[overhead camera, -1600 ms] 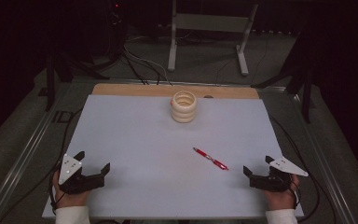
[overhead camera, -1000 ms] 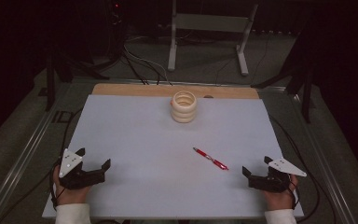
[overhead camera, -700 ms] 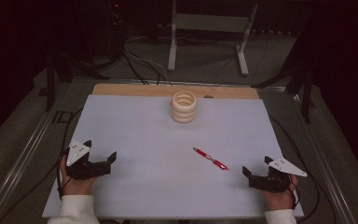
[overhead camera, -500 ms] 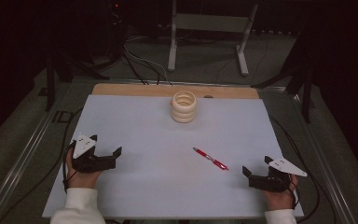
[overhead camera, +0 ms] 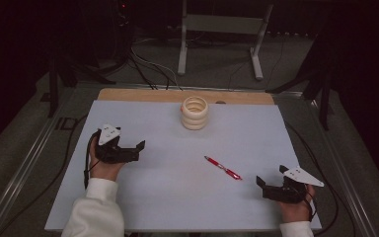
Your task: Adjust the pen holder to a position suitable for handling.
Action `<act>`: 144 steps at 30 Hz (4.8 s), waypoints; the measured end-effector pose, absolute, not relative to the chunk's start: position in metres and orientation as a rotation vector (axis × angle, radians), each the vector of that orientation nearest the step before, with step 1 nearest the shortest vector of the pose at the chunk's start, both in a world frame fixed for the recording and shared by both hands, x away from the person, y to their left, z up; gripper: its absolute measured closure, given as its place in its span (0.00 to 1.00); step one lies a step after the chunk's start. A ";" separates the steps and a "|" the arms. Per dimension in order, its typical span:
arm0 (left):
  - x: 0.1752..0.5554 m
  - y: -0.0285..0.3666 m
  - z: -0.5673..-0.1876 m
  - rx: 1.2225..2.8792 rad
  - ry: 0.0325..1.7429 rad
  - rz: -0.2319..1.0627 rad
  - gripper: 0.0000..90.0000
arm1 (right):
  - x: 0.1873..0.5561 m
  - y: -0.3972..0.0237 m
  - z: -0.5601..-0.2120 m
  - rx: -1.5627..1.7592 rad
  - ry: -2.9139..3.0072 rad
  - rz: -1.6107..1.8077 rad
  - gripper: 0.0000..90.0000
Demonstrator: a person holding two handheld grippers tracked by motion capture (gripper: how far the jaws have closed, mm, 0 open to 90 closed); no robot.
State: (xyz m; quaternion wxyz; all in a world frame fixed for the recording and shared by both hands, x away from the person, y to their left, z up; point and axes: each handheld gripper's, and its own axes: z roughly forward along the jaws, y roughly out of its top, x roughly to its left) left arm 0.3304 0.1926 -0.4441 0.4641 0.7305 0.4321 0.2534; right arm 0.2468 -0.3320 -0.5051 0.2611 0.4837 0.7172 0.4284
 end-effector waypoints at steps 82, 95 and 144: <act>0.508 0.039 -0.455 1.887 1.239 0.459 0.23 | 0.251 -0.334 -0.506 1.312 1.942 1.208 0.00; 0.508 0.037 -0.459 1.971 1.247 0.381 0.66 | 0.250 -0.334 -0.505 1.313 1.940 1.207 0.00; 0.405 0.078 -0.434 2.358 1.094 0.247 0.83 | 0.250 -0.328 -0.506 1.295 1.957 1.195 0.00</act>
